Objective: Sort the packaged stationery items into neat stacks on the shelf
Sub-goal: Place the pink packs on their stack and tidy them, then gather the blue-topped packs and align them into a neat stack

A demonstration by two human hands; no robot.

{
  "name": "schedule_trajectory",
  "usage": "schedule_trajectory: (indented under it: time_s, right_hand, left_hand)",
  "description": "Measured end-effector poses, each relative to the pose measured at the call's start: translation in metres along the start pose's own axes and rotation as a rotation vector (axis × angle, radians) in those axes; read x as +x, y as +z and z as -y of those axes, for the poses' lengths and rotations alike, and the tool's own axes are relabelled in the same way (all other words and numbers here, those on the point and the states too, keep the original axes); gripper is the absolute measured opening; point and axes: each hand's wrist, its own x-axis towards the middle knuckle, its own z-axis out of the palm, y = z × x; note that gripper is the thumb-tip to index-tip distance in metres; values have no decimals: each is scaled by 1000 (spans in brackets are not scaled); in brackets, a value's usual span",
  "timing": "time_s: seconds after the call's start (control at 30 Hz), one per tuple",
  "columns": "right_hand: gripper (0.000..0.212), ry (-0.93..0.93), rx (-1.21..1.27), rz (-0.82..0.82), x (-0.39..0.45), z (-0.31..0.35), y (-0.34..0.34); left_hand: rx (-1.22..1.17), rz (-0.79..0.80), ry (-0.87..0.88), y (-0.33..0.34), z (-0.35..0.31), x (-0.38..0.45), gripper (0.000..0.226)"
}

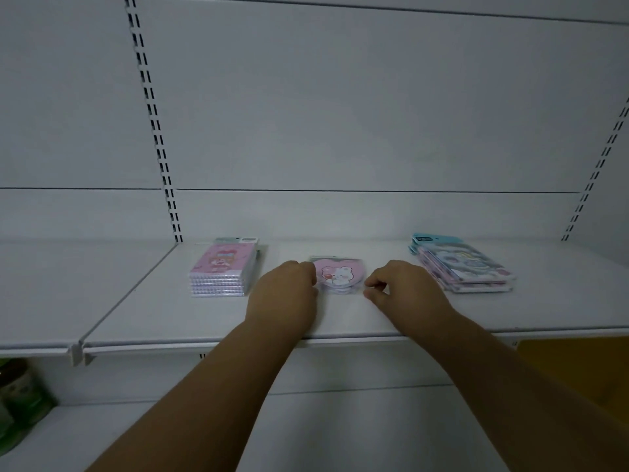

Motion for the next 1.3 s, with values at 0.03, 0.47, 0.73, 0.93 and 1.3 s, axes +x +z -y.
schedule_trajectory:
  time_s: [0.03,0.47,0.73,0.93,1.3]
  right_hand:
    - [21,-4,-2,0,0,0,0]
    - [15,-11,36,-42,0,-4,1]
    - [12,44,83,-36,-1,-1,0]
    - [19,87,130,-49,-2,0,-1]
    - [12,124,102,-221,0,-57,-65]
  left_hand:
    - [-5,-2,0,0,0,0,15]
    - [-75,0,-18,0,1,-1,13]
    - [-138,24,-35,0,4,3,16]
    - [-140,12,-28,-2,5,1,20]
    - [-165,-65,195,-10,-62,3,19]
